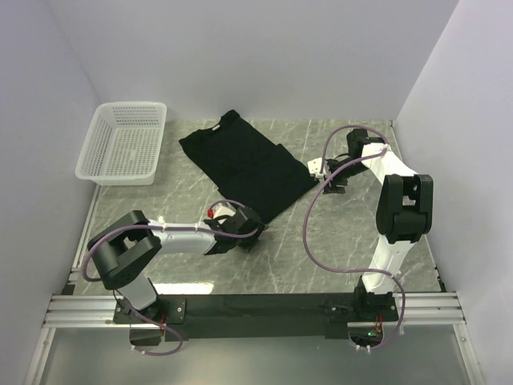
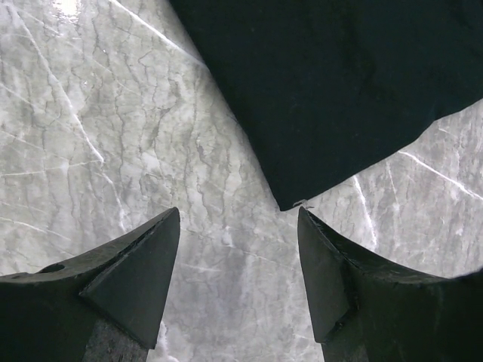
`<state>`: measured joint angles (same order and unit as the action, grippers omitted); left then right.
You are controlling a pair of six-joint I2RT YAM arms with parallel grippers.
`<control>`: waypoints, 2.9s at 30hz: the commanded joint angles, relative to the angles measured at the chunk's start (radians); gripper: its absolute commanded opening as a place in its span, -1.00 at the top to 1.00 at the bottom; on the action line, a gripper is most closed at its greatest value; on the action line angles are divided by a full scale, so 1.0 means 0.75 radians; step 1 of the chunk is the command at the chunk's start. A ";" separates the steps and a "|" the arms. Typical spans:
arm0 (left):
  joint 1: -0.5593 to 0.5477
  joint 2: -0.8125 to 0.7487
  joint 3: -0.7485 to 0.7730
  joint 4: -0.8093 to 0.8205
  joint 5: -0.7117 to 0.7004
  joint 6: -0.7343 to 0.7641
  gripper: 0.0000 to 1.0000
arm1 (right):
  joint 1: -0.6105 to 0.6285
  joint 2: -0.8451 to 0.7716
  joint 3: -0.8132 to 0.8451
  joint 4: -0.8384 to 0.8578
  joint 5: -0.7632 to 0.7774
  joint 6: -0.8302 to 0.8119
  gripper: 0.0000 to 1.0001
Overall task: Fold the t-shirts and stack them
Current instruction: Fold the tshirt
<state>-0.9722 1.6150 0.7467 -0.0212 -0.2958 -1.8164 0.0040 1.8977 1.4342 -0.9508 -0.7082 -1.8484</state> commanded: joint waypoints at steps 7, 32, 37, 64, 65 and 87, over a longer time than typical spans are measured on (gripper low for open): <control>0.026 0.180 0.207 -0.338 -0.100 -0.186 -0.18 | 0.001 -0.066 0.004 0.000 -0.033 -0.004 -0.39; 0.098 0.264 0.270 -0.512 -0.121 -0.176 0.60 | 0.003 -0.076 -0.006 -0.027 -0.025 -0.080 -0.37; 0.098 0.221 0.223 -0.436 -0.125 -0.112 0.99 | 0.001 -0.055 -0.006 -0.060 -0.021 -0.200 -0.38; 0.094 0.135 0.201 -0.309 -0.080 0.021 0.99 | 0.160 0.243 0.139 0.208 0.296 -0.133 -0.25; 0.094 0.133 0.199 -0.305 -0.080 0.019 0.99 | 0.160 0.247 0.151 0.208 0.300 -0.129 -0.23; 0.092 0.066 0.156 -0.179 -0.025 0.102 0.99 | 0.197 0.133 0.023 0.219 0.341 -0.170 1.00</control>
<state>-0.9043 1.7233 0.8932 -0.1730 -0.3355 -1.7832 0.1509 2.0727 1.4986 -0.7673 -0.4324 -1.9617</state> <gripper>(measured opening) 0.029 0.016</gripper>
